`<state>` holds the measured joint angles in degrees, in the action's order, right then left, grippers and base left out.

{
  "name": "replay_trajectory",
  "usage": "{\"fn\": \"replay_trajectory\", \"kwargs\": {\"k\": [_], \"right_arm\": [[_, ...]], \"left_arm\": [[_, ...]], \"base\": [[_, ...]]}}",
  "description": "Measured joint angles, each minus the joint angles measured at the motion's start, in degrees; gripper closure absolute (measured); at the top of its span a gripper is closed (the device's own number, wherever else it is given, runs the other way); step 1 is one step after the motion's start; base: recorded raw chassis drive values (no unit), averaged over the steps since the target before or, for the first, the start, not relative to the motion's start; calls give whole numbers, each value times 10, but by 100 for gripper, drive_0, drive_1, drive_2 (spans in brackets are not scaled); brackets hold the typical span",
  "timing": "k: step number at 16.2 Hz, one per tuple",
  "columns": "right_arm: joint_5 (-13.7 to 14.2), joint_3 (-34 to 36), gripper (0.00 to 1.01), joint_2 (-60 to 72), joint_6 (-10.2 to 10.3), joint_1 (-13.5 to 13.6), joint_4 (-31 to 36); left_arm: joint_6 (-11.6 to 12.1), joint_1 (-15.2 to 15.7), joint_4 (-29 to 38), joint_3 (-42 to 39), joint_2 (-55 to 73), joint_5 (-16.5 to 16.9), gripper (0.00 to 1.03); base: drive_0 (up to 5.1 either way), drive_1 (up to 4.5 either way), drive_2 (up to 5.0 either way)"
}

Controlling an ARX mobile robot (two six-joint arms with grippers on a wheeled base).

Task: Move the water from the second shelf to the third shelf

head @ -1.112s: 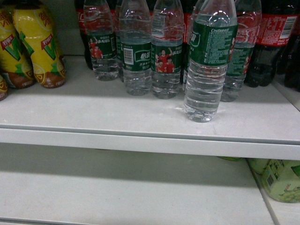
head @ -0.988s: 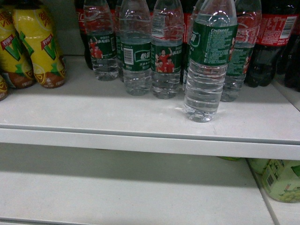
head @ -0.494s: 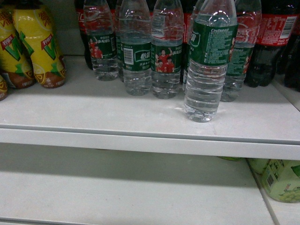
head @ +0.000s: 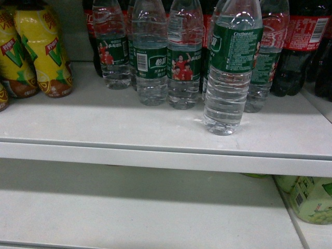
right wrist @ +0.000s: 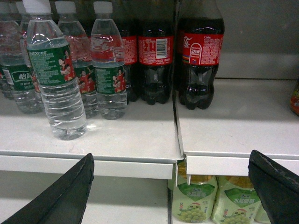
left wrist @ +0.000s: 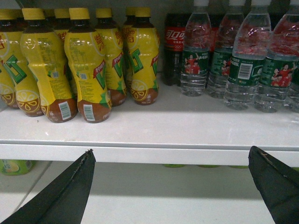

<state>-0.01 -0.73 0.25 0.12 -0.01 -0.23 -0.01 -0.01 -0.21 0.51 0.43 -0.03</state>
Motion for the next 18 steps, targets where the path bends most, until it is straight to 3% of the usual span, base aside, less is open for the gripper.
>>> {"fn": "replay_trajectory", "kwargs": {"k": [5,6,7,9,10,11,14,18], "right_arm": [[7,-2,3,2,7,2,-12],[43,-23,3,37,50,7,-75],[36,-33,3,63,97,-20,-78],[-5,-83,3,123,125,-61,5],[-14,-116,3,184,128,-56,61],[-10,-140,3,242,127,-38,104],[31,-225,3,437,112,56,236],[48,-270,3,632,94,145,311]], "left_arm": [[0,0,0,0,0,0,5],[0,0,0,0,0,0,5],[0,0,0,0,0,0,5],[0,0,0,0,0,0,5],[0,0,0,0,0,0,5],[0,0,0,0,0,0,5],[0,0,0,0,0,0,5],[0,0,0,0,0,0,5]], "base": [[0,0,0],[0,0,0],[0,0,0],[0,0,0],[0,0,0],[0,0,0],[0,0,0],[0,0,0]]}}
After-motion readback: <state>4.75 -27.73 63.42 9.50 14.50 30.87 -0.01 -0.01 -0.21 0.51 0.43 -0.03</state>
